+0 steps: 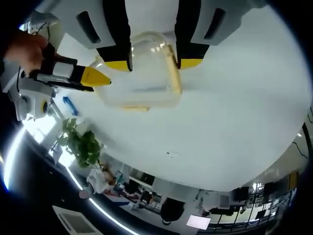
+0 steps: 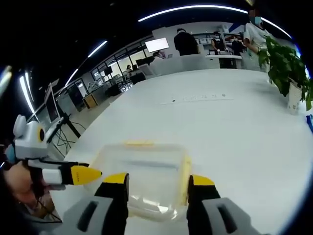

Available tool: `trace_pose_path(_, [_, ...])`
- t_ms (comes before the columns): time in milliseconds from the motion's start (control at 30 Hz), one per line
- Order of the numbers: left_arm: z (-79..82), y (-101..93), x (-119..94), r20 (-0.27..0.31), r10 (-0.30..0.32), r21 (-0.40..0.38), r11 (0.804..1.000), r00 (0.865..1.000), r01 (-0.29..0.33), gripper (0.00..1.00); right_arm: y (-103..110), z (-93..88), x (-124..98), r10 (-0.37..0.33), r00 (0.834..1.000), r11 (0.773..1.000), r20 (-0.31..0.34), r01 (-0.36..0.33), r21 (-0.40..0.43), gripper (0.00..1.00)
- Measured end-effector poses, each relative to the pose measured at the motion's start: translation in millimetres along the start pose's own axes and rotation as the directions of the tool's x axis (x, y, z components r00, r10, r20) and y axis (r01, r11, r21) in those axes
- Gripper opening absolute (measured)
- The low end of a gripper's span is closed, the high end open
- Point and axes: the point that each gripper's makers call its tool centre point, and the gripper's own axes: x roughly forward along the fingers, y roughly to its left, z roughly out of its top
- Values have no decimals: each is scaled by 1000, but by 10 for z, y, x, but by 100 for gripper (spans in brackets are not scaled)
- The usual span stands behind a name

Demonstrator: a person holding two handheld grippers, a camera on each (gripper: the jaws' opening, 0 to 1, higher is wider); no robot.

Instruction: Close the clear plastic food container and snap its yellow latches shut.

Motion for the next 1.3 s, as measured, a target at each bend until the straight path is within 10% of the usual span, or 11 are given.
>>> trace_pose_path(1300, [543, 1100, -200, 52, 51, -2, 999, 997, -51, 36, 844, 288, 804, 1, 998, 1000, 70, -2, 7, 46])
